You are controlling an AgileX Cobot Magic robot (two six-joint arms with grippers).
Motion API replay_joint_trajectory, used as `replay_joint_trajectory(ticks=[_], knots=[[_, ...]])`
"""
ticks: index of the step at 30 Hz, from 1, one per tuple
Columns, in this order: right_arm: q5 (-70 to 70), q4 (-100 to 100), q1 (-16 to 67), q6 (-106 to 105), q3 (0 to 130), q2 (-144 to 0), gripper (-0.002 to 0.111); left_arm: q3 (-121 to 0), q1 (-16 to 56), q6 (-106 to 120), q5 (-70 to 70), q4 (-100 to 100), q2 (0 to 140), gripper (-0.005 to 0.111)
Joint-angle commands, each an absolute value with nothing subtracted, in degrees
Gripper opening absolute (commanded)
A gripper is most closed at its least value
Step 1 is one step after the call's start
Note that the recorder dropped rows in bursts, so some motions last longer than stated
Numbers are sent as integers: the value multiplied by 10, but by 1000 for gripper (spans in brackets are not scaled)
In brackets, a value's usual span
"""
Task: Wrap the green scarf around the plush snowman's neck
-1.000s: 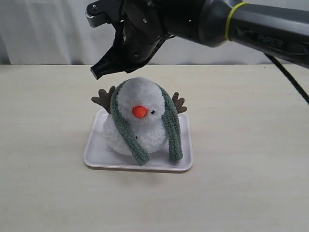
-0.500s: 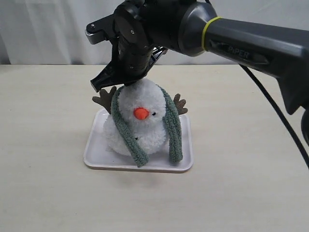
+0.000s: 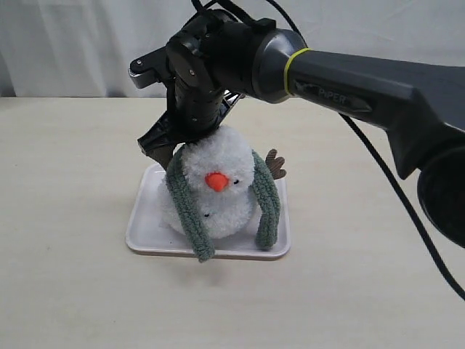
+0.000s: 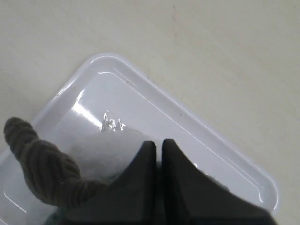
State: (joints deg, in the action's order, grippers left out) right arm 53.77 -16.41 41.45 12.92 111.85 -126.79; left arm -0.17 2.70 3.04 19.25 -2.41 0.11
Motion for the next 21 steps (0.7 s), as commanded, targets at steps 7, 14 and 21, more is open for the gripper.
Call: replay_joint_trajectory(ticks=[7, 14, 21], knots=[[536, -160, 414, 107, 1120, -1238, 13, 0, 31, 29, 185, -23, 0, 0], [563, -117, 414, 94, 1120, -1190, 43, 0, 31, 29, 185, -23, 0, 0], [600, 8, 415, 23, 1120, -1169, 50, 0, 31, 29, 185, -23, 0, 0]])
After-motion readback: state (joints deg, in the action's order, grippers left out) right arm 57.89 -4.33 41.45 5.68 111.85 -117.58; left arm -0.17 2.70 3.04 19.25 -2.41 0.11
